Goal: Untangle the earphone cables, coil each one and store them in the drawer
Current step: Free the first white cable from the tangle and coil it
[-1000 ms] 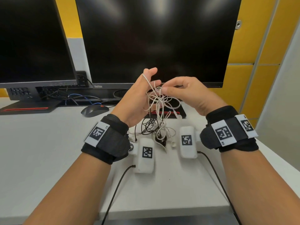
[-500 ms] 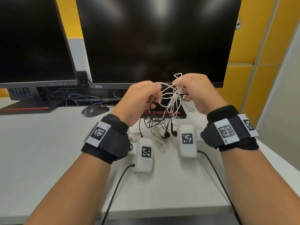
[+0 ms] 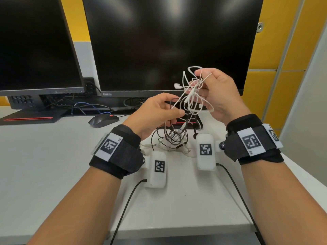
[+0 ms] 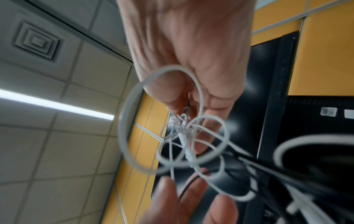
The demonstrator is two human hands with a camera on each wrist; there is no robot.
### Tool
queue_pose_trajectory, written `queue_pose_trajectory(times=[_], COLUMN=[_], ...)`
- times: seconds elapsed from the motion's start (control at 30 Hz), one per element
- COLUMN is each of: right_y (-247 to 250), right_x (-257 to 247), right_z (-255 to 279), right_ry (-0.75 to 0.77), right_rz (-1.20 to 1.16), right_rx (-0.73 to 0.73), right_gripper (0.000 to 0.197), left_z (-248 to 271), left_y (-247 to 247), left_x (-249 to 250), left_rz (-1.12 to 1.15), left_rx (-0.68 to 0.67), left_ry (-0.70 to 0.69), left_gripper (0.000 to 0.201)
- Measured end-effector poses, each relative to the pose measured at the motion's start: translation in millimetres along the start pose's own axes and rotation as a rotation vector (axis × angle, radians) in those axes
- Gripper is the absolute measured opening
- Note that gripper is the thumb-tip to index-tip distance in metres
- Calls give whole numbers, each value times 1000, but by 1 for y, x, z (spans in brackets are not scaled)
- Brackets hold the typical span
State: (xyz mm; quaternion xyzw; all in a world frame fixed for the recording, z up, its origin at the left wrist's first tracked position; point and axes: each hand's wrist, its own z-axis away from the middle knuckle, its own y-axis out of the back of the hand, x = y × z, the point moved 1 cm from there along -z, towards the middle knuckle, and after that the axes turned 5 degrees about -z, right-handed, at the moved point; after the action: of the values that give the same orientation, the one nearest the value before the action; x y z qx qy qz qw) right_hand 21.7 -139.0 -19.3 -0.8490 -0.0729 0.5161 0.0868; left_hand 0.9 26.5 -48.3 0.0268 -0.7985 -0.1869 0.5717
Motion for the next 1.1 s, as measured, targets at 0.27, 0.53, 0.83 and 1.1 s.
queue_pose_trajectory(times=[0.27,0.53,0.83,1.1], right_y=[-6,-4,-4,-5], right_x=[1,6,8,5], right_z=[9,10,8,8], right_ry=[9,-73,-117,-18], right_rz=[68,175,228,181], right_rx=[-214,-315,-321,-306], right_gripper=[10,14,20,20], left_z=[-1,-5,-5,-1], left_y=[0,4,4,4], left_x=[0,-2,1,0], left_rz=[20,127,289,-93], left_rx=[34,181,244,162], left_ry=[-1,-115,-154,-11], left_gripper=[29,17,9,12])
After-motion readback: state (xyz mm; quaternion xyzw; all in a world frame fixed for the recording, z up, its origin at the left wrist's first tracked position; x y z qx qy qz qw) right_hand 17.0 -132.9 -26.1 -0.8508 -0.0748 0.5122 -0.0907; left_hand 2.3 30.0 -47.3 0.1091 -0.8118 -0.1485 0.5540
